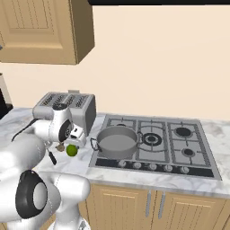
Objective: Put the garlic and lime in the pot. Retrieve the spatula and lightly stir the vegetables in the pot.
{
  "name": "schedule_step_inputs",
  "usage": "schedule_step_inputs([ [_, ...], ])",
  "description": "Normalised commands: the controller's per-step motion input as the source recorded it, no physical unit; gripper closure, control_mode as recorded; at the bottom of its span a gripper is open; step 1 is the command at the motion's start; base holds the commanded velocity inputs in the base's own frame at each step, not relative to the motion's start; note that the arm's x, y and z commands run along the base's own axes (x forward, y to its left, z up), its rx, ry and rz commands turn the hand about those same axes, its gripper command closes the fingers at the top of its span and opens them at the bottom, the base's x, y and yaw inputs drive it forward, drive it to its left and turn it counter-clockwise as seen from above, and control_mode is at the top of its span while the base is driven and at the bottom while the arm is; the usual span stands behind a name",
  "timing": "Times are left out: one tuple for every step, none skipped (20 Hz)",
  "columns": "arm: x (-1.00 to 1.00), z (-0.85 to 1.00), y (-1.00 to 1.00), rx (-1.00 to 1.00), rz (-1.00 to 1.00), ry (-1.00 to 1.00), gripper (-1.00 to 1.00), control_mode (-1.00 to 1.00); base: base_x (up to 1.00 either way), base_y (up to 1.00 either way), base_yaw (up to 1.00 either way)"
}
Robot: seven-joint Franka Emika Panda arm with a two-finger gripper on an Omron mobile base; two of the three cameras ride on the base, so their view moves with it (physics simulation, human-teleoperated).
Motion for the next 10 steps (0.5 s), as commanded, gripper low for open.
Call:
schedule_step_inputs([
  [0.11, 0.0, 0.0, 0.0, 0.03, 0.06, -1.0, -1.0, 0.0, 0.0, 0.0],
  [0.09, 0.0, 0.0, 0.0, 0.02, 0.04, -1.0, -1.0, 0.0, 0.0, 0.0],
  [0.11, 0.0, 0.0, 0.0, 0.02, 0.01, -1.0, -1.0, 0.0, 0.0, 0.0],
  [0.1, -0.06, 0.0, 0.0, 0.02, 0.0, -1.0, -1.0, 0.0, 0.0, 0.0],
  [0.0, -0.13, 0.0, 0.0, 0.0, 0.0, -1.0, -1.0, 0.0, 0.0, 0.0],
  [0.0, -0.18, 0.0, 0.0, 0.0, 0.0, -1.0, -1.0, 0.0, 0.0, 0.0],
  [-0.03, -0.2, 0.0, 0.0, 0.0, 0.0, -1.0, -1.0, 0.0, 0.0, 0.0],
  [-0.05, -0.25, 0.0, 0.0, 0.0, 0.01, -1.0, -1.0, 0.0, 0.0, 0.0],
  [-0.06, -0.27, 0.0, 0.0, 0.0, 0.01, -1.0, -1.0, 0.0, 0.0, 0.0],
  [-0.04, -0.31, 0.0, 0.0, 0.0, 0.01, -1.0, -1.0, 0.0, 0.0, 0.0],
])
